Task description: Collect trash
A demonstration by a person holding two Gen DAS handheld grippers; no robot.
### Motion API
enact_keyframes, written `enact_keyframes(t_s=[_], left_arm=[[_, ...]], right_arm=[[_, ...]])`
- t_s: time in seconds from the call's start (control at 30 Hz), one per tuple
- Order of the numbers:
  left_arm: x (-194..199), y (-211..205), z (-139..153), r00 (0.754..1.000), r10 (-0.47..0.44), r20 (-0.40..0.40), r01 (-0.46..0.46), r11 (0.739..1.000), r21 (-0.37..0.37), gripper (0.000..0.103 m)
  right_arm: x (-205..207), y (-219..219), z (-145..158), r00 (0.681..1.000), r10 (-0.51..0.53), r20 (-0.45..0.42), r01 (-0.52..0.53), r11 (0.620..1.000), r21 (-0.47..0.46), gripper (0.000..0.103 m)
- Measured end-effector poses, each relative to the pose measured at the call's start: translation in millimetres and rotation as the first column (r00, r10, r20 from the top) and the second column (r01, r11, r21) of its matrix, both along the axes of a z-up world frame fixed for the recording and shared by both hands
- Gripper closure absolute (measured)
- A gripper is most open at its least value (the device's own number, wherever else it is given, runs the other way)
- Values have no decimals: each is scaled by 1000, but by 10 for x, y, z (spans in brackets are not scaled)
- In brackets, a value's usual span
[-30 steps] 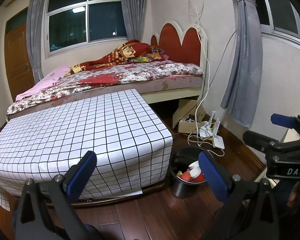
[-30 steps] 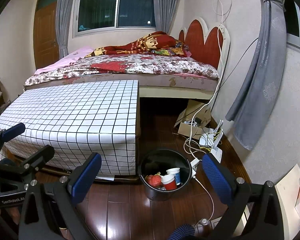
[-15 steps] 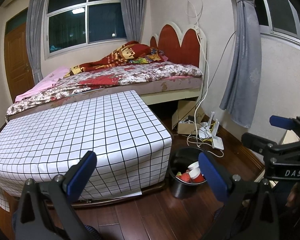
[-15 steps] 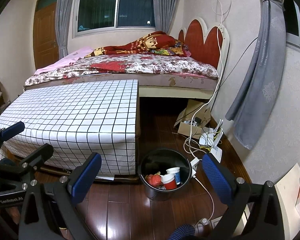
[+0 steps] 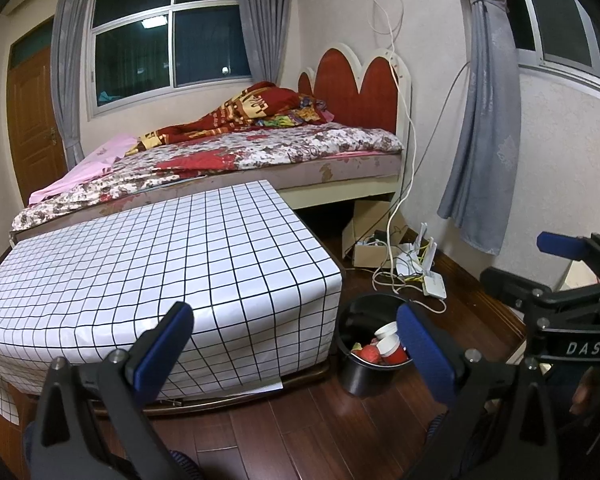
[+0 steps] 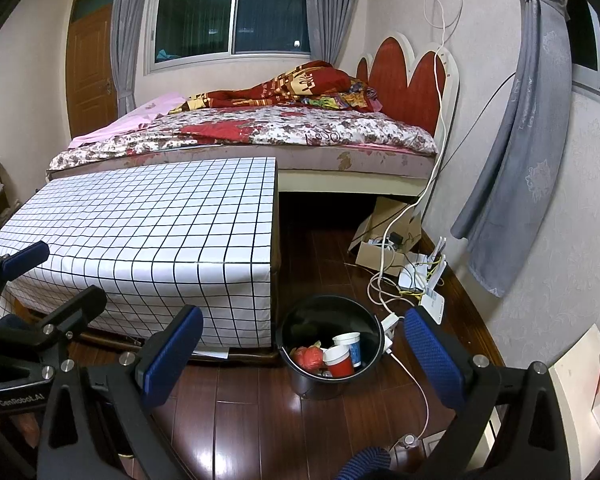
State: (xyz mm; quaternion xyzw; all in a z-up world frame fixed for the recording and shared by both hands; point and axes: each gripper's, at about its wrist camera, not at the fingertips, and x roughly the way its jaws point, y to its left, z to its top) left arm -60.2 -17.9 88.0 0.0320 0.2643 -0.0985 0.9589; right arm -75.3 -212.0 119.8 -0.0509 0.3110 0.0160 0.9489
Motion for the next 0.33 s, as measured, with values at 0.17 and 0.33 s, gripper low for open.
enact_keyframes(t_s=[0.17,0.33], left_arm=[[3,49,5,1000,16,16,-16,1000,3,1],[25,100,-7,1000,-14,-1,14,999,-31,1]], right_arm=[[-5,-3,-13,1000,-1,0,1,1000,1,1],[-16,14,-42,1000,-6,-3,6,1000,2,1]])
